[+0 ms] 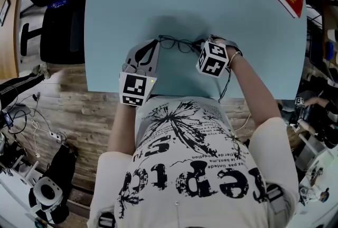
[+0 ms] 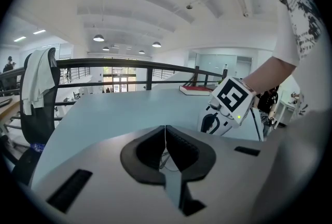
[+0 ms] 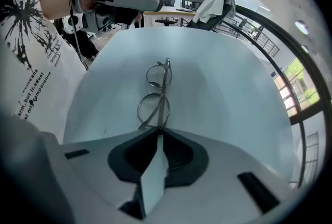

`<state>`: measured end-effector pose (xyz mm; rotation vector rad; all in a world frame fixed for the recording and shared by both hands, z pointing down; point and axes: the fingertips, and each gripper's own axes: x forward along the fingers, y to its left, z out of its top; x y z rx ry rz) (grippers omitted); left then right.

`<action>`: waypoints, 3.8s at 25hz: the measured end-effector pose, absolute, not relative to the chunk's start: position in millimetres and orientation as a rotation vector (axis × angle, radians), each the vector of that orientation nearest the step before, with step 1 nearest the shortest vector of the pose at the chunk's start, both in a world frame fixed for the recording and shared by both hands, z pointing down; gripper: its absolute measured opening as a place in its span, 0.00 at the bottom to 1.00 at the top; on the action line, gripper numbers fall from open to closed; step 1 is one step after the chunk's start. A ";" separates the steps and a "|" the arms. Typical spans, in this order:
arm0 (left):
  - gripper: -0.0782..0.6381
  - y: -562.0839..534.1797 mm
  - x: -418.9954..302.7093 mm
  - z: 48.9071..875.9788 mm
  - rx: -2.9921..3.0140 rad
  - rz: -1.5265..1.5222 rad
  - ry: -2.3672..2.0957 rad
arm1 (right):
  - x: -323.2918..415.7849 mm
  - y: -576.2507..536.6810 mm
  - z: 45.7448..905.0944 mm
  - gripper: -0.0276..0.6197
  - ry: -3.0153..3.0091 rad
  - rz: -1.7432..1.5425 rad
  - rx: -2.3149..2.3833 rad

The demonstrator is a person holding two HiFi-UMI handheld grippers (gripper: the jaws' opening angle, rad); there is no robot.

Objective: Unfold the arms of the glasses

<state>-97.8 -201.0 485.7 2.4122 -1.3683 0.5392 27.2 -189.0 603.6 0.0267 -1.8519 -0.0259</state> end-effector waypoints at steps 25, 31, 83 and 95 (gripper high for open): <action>0.27 -188.3 14.1 573.3 2.753 1.645 -0.073 | 38.7 -181.2 591.7 0.09 -1.844 -0.061 0.014; 0.23 -180.5 20.0 587.5 2.754 1.745 0.060 | 39.0 -176.4 592.2 0.10 -1.840 -0.033 0.016; 0.15 -173.5 6.7 540.3 2.874 1.334 -0.270 | 82.7 -168.8 578.7 0.26 -1.855 0.090 0.048; 0.15 -167.4 6.8 538.4 2.820 1.356 -0.210 | 13.4 -171.1 580.7 0.19 -1.822 -0.137 -0.082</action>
